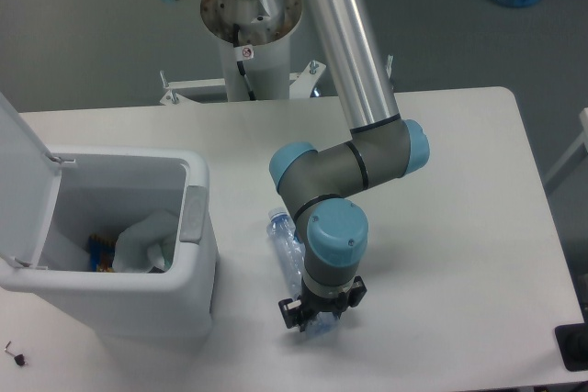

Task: Place the trash in the trash can
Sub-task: 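Close the gripper around the bottle's middle, then lift the bottle and carry it over the trash bin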

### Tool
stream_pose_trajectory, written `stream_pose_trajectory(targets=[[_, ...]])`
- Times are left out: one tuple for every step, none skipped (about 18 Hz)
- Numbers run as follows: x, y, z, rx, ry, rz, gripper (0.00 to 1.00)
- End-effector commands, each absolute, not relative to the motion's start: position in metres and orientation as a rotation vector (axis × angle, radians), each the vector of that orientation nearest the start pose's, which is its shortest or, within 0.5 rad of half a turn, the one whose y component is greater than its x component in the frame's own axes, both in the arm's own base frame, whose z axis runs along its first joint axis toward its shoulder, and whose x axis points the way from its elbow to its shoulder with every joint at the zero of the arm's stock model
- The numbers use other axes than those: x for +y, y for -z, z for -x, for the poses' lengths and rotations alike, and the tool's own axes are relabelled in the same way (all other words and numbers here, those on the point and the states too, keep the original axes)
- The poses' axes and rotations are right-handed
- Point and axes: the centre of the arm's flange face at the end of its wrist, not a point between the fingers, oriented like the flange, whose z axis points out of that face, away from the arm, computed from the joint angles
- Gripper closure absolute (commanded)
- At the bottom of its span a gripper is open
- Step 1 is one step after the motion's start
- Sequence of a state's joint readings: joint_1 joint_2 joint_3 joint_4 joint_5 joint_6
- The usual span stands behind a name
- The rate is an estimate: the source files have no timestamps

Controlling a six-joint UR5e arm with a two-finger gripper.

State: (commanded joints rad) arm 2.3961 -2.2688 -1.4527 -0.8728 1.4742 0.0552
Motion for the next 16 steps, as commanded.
stream_pose_trajectory(targets=[[0.587,-0.188,0.427,-1.116,0.054,2.776,0.33],[0.587,-0.187,0.425,-1.112,0.055,2.779,0.33],[0.586,-0.188,0.426,-1.114,0.052,2.777,0.33],[0.587,-0.188,0.426,-1.112,0.05,2.779,0.37],[0.586,-0.188,0.426,-1.116,0.035,2.785,0.38],[0.585,-0.188,0.427,-1.118,0.012,2.792,0.38],[0.584,-0.187,0.428,-1.12,0.001,2.795,0.38],[0.585,-0.187,0.426,-1.116,-0.001,2.797,0.38],[0.585,-0.189,0.426,-1.115,-0.002,2.796,0.37],[0.585,-0.189,0.426,-1.115,-0.002,2.796,0.37],[0.586,-0.192,0.425,-1.111,-0.006,2.792,0.37],[0.586,-0.204,0.427,-1.104,-0.02,2.777,0.37],[0.587,-0.222,0.429,-1.087,-0.045,2.754,0.37],[0.591,-0.247,0.434,-1.074,-0.071,2.713,0.37],[0.592,-0.276,0.445,-1.071,-0.1,2.66,0.37],[0.588,-0.304,0.458,-1.077,-0.126,2.608,0.37]])
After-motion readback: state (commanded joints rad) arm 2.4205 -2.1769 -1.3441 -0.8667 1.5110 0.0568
